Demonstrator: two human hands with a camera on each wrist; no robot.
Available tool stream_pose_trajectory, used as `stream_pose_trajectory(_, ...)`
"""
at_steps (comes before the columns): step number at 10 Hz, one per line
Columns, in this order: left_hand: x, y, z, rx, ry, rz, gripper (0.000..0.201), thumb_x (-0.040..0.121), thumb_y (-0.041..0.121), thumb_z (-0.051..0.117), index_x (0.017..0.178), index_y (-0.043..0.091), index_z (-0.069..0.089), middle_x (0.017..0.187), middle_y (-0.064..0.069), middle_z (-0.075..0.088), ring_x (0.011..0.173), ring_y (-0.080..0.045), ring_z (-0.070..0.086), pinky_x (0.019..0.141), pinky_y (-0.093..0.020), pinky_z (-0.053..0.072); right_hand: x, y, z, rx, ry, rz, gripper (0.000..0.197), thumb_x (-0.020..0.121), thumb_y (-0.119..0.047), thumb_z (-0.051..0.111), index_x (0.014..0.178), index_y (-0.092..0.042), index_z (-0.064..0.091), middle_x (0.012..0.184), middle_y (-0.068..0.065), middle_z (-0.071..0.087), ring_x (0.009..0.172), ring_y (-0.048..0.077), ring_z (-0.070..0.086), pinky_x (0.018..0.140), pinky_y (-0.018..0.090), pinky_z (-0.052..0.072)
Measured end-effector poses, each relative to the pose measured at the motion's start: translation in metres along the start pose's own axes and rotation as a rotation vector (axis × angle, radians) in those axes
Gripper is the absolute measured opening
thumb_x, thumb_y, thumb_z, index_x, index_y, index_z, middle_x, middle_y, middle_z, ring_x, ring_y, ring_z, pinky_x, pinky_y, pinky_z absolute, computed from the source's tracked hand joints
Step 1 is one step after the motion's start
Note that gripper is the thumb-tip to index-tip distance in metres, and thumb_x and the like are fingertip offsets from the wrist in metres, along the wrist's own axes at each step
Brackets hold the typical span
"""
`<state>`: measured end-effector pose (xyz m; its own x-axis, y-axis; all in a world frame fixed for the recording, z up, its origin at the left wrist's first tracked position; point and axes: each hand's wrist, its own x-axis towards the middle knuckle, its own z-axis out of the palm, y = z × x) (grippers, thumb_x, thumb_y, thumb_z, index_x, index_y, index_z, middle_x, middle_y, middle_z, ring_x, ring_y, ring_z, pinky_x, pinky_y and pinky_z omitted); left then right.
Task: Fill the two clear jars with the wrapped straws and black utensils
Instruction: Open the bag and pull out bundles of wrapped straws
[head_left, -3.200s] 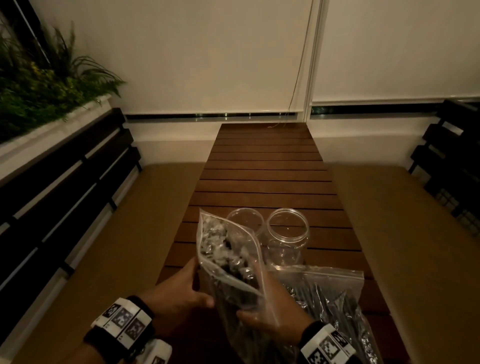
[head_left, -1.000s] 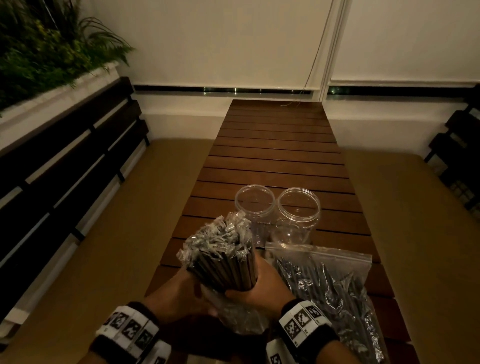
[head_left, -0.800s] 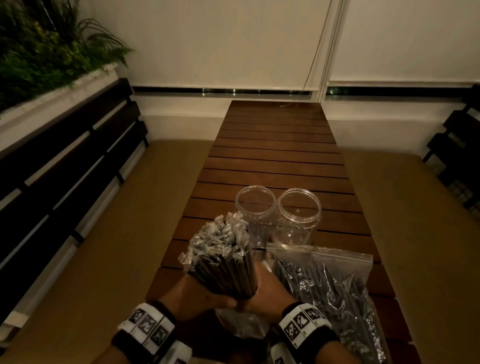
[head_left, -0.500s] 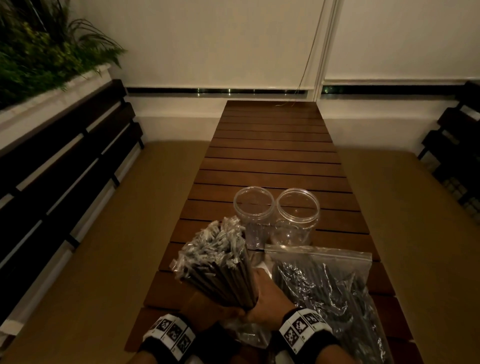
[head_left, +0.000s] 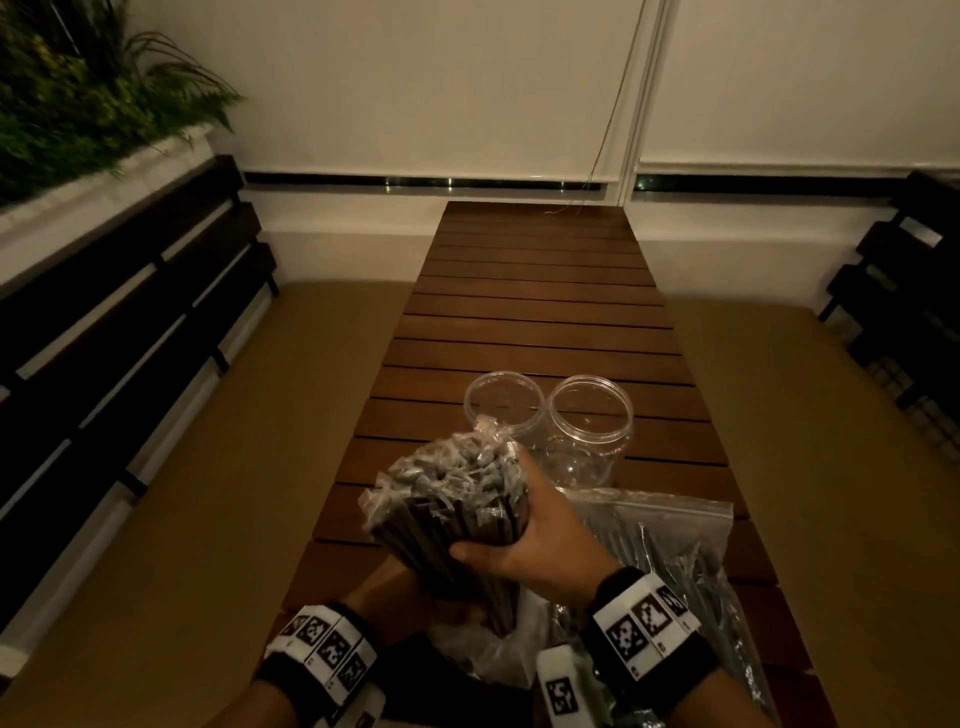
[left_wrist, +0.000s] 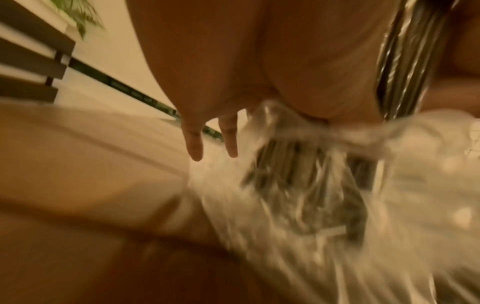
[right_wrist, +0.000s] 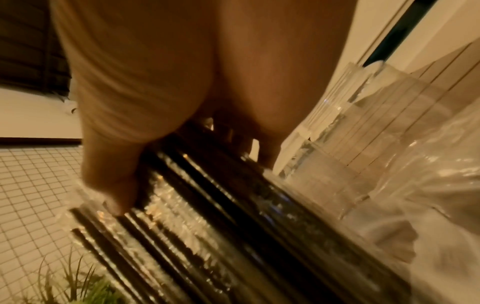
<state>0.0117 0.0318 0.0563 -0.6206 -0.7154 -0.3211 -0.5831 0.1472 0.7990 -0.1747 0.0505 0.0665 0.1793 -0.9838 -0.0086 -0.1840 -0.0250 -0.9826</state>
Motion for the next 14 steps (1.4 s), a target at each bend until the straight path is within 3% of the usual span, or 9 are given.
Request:
stream_pose_trajectory(1,-0.004,0.009,-0.014,0.028,-0.107,-0.003,0.04,0.065,0.064,0.075,0.089,0.08,0.047,0.1,0.056,0.05,0.112,0.031,0.038,0.085,0.008,0.034,-0.001,0.001,0.001,-0.019,0.002,0.006,0.084,0.07,-0.008,0.089,0.127,-0.048,0.043,0.121,-0.027,0.065,0.116,-0.003,0.063,0.091,0.018,0.054)
stream_pose_trajectory(2,-0.011,0.0,-0.026,-0.046,-0.012,0.079,0.048,0.061,0.059,0.078,0.093,0.08,0.05,0.1,0.055,0.055,0.1,0.029,0.052,0.08,0.0,0.046,-0.005,-0.002,-0.001,-0.028,0.002,0.004,0.085,0.069,-0.011,0.09,0.127,-0.049,0.042,0.12,-0.031,0.063,0.115,-0.006,0.062,0.089,0.012,0.052)
stream_pose_trajectory(3,-0.015,0.01,-0.031,-0.16,0.084,0.172,0.063,0.06,0.05,0.078,0.119,0.057,0.056,0.114,0.047,0.058,0.109,0.022,0.054,0.087,0.0,0.044,-0.008,-0.006,-0.005,-0.038,-0.013,-0.013,0.085,0.072,-0.007,0.087,0.131,-0.045,0.039,0.117,-0.036,0.062,0.113,-0.01,0.061,0.084,0.007,0.05)
stream_pose_trajectory(4,-0.007,0.01,-0.029,-0.232,0.191,0.282,0.092,0.063,0.034,0.083,0.14,0.006,0.039,0.128,0.037,0.055,0.122,0.014,0.051,0.096,-0.002,0.041,-0.01,-0.011,-0.008,-0.053,-0.012,-0.029,0.09,0.075,-0.004,0.083,0.141,-0.039,0.033,0.12,-0.035,0.06,0.116,-0.008,0.059,0.087,0.009,0.05)
stream_pose_trajectory(5,0.006,0.0,-0.022,-0.251,0.184,0.305,0.086,0.065,-0.004,0.084,0.137,-0.005,0.037,0.124,0.034,0.06,0.117,0.012,0.056,0.091,-0.004,0.045,-0.014,-0.012,-0.008,-0.026,-0.028,-0.016,0.09,0.078,-0.002,0.079,0.144,-0.037,0.029,0.121,-0.033,0.06,0.118,-0.005,0.06,0.089,0.012,0.051)
stream_pose_trajectory(7,0.019,-0.005,-0.008,-0.381,0.276,0.286,0.094,0.059,0.033,0.092,0.134,-0.001,0.044,0.128,0.005,0.066,0.12,-0.012,0.063,0.095,-0.024,0.054,-0.02,-0.017,-0.009,-0.03,-0.055,0.006,0.069,0.076,-0.011,0.081,0.119,-0.048,0.042,0.111,-0.025,0.065,0.106,-0.019,0.059,0.079,0.005,0.049)
stream_pose_trajectory(10,0.023,-0.012,-0.01,-0.37,0.34,0.244,0.074,0.062,0.007,0.091,0.124,-0.005,0.053,0.105,0.014,0.074,0.102,0.003,0.068,0.08,-0.011,0.054,-0.017,-0.019,-0.019,-0.154,0.024,-0.027,0.055,0.083,-0.01,0.077,0.112,-0.044,0.044,0.116,-0.028,0.044,0.099,-0.033,0.046,0.092,0.004,0.047)
stream_pose_trajectory(12,0.023,-0.013,-0.009,-0.385,0.351,0.234,0.067,0.066,0.015,0.089,0.121,-0.001,0.055,0.115,0.01,0.072,0.107,-0.007,0.068,0.084,-0.016,0.055,-0.015,-0.012,-0.019,-0.1,0.036,0.028,0.05,0.083,-0.005,0.072,0.122,-0.032,0.056,0.113,-0.013,0.065,0.1,-0.003,0.067,0.078,0.014,0.056)
stream_pose_trajectory(14,0.022,-0.013,-0.008,-0.451,0.343,0.214,0.063,0.07,0.026,0.081,0.119,-0.006,0.056,0.103,0.005,0.076,0.101,-0.008,0.071,0.079,-0.016,0.056,-0.015,-0.012,-0.023,-0.067,0.133,-0.044,0.035,0.083,-0.006,0.075,0.11,-0.026,0.064,0.104,-0.009,0.07,0.098,-0.004,0.067,0.079,0.01,0.053)
